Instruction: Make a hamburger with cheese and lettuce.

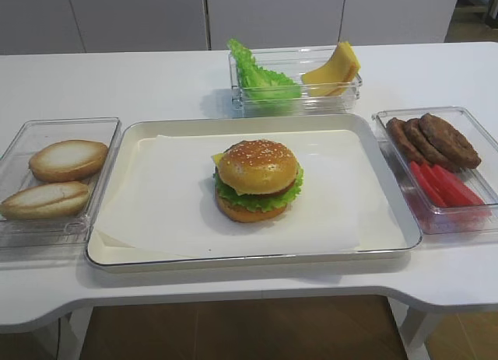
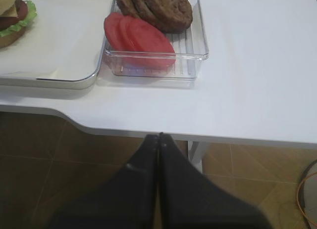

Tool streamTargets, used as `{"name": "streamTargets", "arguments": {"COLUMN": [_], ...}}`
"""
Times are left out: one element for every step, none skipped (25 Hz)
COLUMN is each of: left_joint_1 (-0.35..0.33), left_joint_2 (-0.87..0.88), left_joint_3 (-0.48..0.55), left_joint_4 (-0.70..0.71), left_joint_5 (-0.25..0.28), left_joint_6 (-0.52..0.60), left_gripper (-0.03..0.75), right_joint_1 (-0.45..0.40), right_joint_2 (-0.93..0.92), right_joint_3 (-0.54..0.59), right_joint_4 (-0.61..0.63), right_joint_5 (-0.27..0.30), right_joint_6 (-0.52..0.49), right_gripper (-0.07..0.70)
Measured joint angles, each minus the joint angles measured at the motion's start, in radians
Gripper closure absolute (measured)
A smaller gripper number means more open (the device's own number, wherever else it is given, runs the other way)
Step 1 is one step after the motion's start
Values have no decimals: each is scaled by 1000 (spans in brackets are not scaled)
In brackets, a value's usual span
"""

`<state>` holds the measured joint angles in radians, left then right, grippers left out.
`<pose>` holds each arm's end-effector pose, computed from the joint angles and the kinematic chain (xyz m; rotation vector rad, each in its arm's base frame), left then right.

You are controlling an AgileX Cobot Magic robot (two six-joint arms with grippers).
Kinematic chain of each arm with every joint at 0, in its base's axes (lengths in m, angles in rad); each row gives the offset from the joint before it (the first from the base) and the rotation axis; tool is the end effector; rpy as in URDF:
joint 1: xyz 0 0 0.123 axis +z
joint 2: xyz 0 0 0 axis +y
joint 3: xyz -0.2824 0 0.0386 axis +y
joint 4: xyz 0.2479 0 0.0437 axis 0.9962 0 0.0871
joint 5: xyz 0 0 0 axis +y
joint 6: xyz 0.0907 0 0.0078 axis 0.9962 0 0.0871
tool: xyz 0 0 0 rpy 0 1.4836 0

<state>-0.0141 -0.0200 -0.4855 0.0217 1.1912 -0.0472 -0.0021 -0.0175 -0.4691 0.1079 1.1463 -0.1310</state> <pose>-0.0122 0.0020 0.2628 -0.0387 2.1687 -0.0087 -0.0081 0.0090 0.2622 -0.1475 2.1334 0.0533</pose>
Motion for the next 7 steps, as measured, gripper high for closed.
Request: {"name": "streamTargets", "arguments": {"left_joint_1": [0,0,0,0,0,0,0], "left_joint_2": [0,0,0,0,0,0,0], "left_joint_3": [0,0,0,0,0,0,0], "left_joint_4": [0,0,0,0,0,0,0], "left_joint_5": [0,-2,-2,-2,-2,-2,-2], "left_joint_6": [0,0,0,0,0,0,0], "left_gripper": [149,149,149,149,149,149,149], "right_joint_1": [0,0,0,0,0,0,0], "right_joint_2": [0,0,0,0,0,0,0], "right_joint_3": [0,0,0,0,0,0,0], "right_joint_4": [0,0,0,0,0,0,0], "right_joint_5": [0,0,0,0,0,0,0], "right_joint_6": [0,0,0,0,0,0,0], "right_gripper": [701,701,701,701,701,701,701]}}
